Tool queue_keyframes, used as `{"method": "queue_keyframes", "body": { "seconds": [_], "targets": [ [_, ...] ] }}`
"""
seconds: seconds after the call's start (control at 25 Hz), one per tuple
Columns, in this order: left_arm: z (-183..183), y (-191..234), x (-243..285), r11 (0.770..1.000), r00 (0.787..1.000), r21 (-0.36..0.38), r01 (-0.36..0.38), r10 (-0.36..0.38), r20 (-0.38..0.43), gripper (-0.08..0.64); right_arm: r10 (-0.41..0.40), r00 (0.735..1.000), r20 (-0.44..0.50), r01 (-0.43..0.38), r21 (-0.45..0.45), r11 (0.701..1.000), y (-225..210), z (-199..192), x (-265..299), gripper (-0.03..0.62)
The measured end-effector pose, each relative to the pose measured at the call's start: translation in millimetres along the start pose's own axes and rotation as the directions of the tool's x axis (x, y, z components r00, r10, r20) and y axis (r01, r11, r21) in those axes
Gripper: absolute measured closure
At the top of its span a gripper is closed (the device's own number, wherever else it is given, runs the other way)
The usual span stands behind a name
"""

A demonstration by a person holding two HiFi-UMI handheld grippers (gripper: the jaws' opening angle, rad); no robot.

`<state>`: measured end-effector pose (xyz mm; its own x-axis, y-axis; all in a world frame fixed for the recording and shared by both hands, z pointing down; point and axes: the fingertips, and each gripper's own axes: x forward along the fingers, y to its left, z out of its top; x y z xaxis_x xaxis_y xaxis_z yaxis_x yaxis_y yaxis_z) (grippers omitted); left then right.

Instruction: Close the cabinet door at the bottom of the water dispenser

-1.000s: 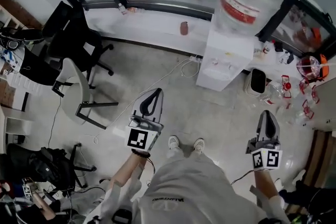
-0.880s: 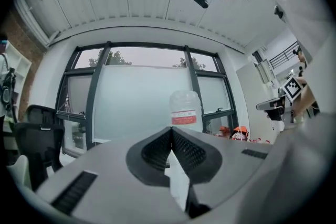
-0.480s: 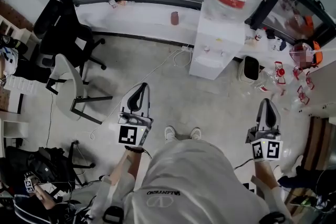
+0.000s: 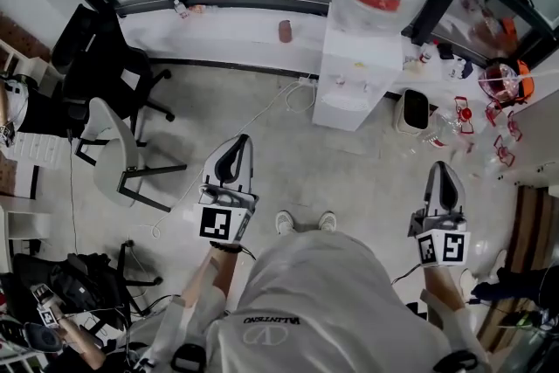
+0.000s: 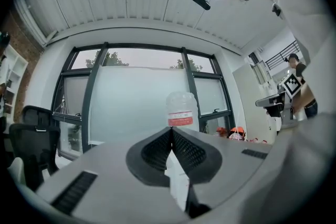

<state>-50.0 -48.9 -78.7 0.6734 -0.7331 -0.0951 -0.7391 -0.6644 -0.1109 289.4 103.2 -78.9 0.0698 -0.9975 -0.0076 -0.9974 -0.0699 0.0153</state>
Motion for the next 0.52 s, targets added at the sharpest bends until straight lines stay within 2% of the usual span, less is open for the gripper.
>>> {"method": "queue_keyframes", "body": {
  "seconds": [0.24,0.52],
  "targets": [
    [-2.7,-8.2,3.5,0.999,1.000,-0.025,0.028,-0.028,0.005,0.552,-0.004,1.000,-0.002,0.004,-0.008,1.000,3.5,-0.4,-0.9,0.577],
    [-5.8,-7.5,4.1,0.998,0.999,-0.057,0.028,-0.027,0.017,0.552,-0.012,1.000,0.001,0.012,-0.006,1.000,4.5,-2.9,-1.7,0.577]
  ]
}}
